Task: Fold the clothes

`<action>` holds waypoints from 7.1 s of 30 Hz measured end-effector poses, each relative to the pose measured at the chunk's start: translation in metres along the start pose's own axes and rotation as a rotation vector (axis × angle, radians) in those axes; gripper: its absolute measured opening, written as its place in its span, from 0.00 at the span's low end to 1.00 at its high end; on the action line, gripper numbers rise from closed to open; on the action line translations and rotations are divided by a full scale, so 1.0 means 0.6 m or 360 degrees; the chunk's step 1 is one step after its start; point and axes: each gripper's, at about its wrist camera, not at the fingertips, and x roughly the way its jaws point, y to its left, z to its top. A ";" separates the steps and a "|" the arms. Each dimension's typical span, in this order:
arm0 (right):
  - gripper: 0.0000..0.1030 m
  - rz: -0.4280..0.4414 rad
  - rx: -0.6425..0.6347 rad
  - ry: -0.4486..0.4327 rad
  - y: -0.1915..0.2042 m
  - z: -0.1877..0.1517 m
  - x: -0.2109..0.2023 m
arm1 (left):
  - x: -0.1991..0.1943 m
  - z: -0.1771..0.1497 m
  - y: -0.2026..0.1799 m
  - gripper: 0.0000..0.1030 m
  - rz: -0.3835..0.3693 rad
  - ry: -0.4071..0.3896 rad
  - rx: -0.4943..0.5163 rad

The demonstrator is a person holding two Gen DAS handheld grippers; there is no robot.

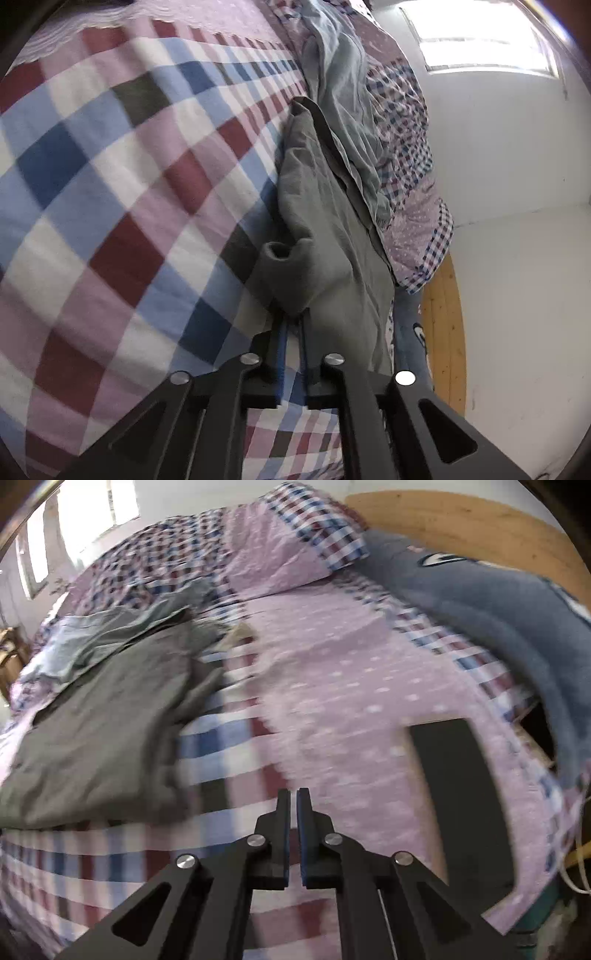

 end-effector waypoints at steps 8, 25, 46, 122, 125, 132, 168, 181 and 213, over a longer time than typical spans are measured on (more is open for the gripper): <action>0.39 0.0179 0.0017 -0.0025 0.034 0.004 -0.002 | -0.032 -0.001 0.021 0.60 -0.0145 -0.0120 -0.0119; 0.45 0.0918 0.1015 0.0179 -0.007 -0.071 0.026 | 0.016 0.020 -0.003 0.61 -0.0216 -0.0231 -0.0122; 0.88 0.0757 0.1095 -0.0057 0.065 -0.008 0.072 | 0.041 0.020 -0.022 0.61 -0.0112 -0.0213 0.0001; 0.53 0.0349 -0.0275 0.0048 0.202 -0.076 -0.107 | -0.079 -0.172 -0.164 0.78 0.0047 -0.0084 0.0827; 0.53 0.0328 -0.0366 0.0052 0.218 -0.044 -0.061 | -0.017 -0.182 -0.201 0.78 0.0085 0.0004 0.0970; 0.53 0.0296 -0.0476 0.0111 0.237 0.010 0.027 | 0.089 -0.163 -0.252 0.78 0.0135 0.0091 0.1063; 0.57 0.0878 -0.0765 -0.0020 0.398 0.055 0.053 | 0.280 -0.070 -0.261 0.78 0.0541 0.0133 0.1274; 0.57 0.1137 -0.0928 0.0314 0.462 0.000 0.082 | 0.259 -0.023 -0.249 0.78 0.0458 0.0082 0.1095; 0.72 0.0629 -0.0583 0.0005 0.413 0.072 0.118 | 0.299 -0.082 -0.256 0.78 0.0708 0.0165 0.1454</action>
